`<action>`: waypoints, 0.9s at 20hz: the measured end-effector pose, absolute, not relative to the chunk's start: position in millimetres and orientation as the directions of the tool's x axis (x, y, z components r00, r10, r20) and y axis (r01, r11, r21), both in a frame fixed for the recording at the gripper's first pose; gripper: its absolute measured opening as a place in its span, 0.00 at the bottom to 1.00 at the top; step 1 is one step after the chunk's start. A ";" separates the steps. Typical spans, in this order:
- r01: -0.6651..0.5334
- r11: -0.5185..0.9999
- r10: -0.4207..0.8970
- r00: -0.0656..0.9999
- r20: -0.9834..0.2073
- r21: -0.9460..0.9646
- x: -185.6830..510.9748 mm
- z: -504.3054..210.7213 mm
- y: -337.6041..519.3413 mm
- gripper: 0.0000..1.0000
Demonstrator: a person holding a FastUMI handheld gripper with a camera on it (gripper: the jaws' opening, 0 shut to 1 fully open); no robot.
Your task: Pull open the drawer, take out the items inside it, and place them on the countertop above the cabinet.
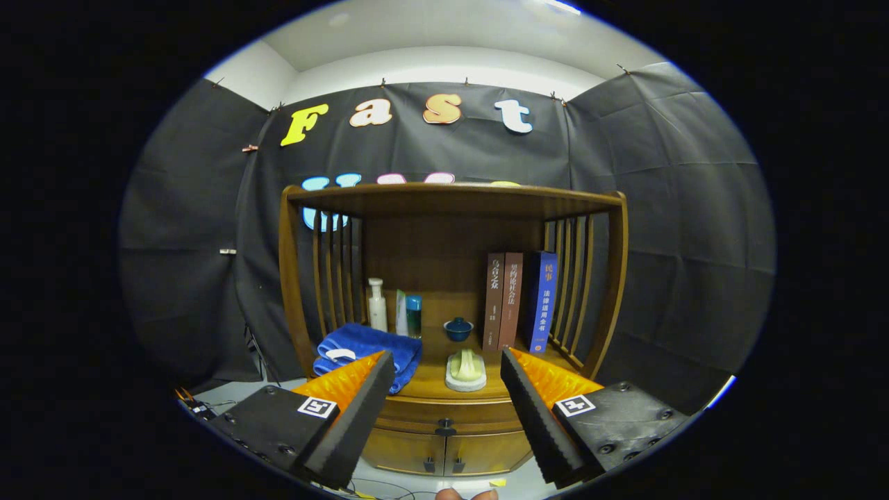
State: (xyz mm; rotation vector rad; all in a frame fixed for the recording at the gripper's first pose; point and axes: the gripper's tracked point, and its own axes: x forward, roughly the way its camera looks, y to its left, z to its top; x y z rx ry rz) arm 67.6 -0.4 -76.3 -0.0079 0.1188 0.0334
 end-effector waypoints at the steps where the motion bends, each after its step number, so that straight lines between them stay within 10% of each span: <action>1: -0.023 1.000 0.022 0.993 -0.114 -0.009 67.6 -70.0 -3.5 0.98; 18: -0.021 1.000 0.019 0.993 -0.115 -0.020 70.0 -53.3 4.2 0.98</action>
